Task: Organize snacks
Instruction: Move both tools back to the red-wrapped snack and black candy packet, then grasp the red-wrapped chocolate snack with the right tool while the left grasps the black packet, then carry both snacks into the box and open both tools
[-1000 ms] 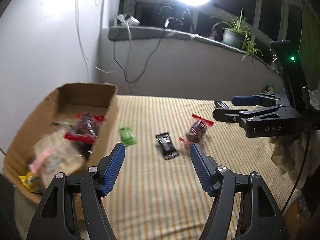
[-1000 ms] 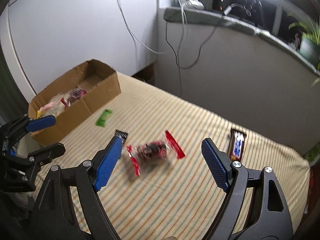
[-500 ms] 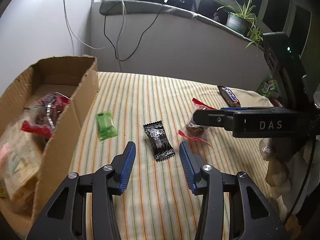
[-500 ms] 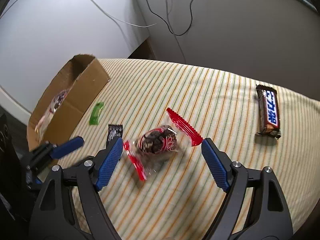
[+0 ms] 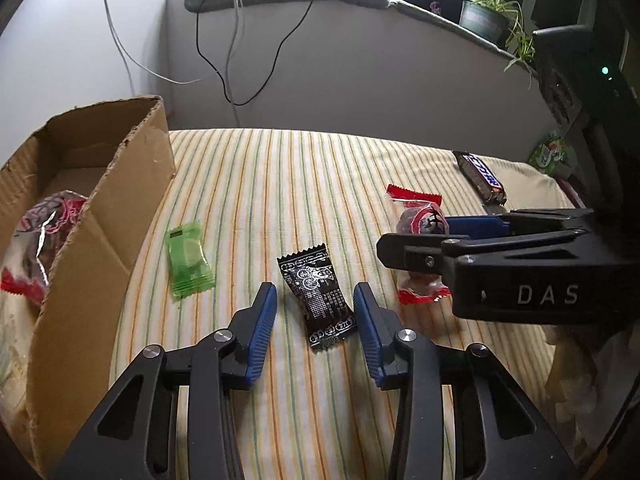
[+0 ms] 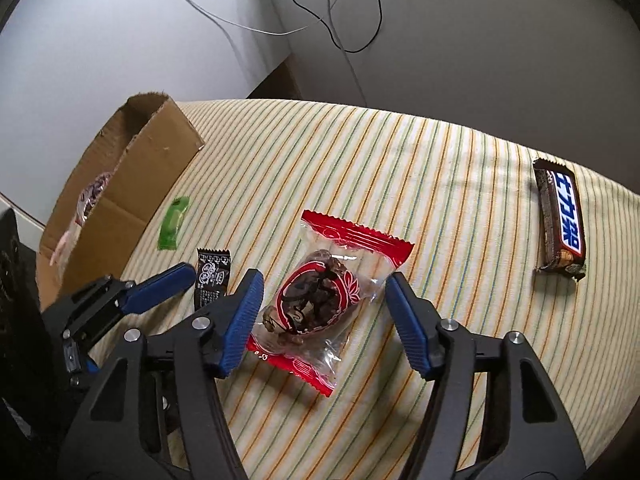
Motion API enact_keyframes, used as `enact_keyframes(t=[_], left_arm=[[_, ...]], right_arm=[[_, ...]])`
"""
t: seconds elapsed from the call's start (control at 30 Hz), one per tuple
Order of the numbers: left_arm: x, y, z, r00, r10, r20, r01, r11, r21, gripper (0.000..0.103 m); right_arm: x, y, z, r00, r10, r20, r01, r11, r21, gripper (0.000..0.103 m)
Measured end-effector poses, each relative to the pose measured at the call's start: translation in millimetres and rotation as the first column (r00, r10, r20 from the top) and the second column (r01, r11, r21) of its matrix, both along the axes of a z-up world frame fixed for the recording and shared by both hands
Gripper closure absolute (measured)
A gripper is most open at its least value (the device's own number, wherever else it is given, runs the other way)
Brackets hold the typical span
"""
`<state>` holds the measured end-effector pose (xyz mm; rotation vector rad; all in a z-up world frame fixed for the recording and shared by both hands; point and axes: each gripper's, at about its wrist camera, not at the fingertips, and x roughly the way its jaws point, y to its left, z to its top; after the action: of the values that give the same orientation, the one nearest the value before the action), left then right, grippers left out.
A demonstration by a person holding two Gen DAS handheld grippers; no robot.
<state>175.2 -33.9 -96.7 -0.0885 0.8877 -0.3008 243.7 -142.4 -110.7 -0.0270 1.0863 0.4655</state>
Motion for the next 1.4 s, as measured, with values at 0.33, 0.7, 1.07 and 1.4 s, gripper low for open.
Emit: enact_keyframes(t=[0.33, 0.7, 1.07, 1.4], left_arm=[[1.3, -3.5, -0.8, 1.0, -0.005, 0.013, 0.005, 1.0, 0.023, 0.081], [-10.9, 0.7, 14.2, 0.998, 0.001, 0.058, -0.002, 1.0, 0.005, 0.081], [-31.5, 31.5, 47.1, 0.989, 0.046, 0.144, -0.045, 0.999, -0.009, 0.081], [-37.5, 85.9, 63.2, 0.974, 0.129, 0.186, -0.13, 0.991, -0.004, 0.081]], right_arm=[[-3.0, -4.9, 1.7, 1.0, 0.008, 0.015, -0.008, 1.0, -0.018, 0.065], [-16.2, -5.0, 17.2, 0.998, 0.02, 0.053, -0.019, 1.0, -0.01, 0.066], [-32.8, 15.3, 59.5, 0.988, 0.061, 0.142, -0.063, 0.998, 0.005, 0.066], [-30.6, 60.1, 86.1, 0.974, 0.117, 0.193, -0.125, 0.992, 0.03, 0.066]])
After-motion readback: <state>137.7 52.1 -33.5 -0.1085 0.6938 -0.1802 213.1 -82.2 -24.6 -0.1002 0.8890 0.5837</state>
